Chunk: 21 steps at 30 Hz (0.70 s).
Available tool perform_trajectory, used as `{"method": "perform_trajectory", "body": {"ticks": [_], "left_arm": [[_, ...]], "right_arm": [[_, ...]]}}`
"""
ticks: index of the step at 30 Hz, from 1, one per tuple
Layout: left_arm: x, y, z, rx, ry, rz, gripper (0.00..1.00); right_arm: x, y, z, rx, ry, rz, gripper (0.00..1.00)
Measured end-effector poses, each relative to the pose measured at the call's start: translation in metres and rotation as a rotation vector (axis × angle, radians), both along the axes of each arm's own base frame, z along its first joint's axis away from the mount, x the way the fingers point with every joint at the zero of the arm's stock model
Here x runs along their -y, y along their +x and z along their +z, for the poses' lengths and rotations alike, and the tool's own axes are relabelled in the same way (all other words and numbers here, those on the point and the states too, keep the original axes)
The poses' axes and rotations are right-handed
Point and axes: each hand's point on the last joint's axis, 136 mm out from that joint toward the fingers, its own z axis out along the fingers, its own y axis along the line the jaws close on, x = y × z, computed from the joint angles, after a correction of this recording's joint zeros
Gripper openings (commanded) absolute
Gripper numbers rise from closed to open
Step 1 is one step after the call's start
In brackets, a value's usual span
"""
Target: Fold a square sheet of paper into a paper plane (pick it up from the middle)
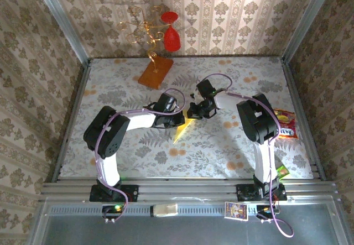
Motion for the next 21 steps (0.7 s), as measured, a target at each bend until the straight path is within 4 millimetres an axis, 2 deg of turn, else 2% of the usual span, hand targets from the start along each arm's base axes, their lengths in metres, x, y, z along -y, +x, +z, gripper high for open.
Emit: {"method": "perform_trajectory", "body": {"ticks": [5,14,21], "left_arm": [[0.013,-0.007,0.015,0.013,-0.055,-0.045,0.02],[0.011,-0.017,0.004,-0.026,-0.051,-0.061,0.0],[0.002,-0.025,-0.013,-0.059,-0.033,-0.059,0.0]], "right_arm": [[0.0,0.0,0.0,0.007,0.008,-0.002,0.04],[0.0,0.0,0.0,0.023,0.029,-0.027,0.04],[0.0,-0.001,0.001,0.039,0.056,-0.059,0.04]]}}
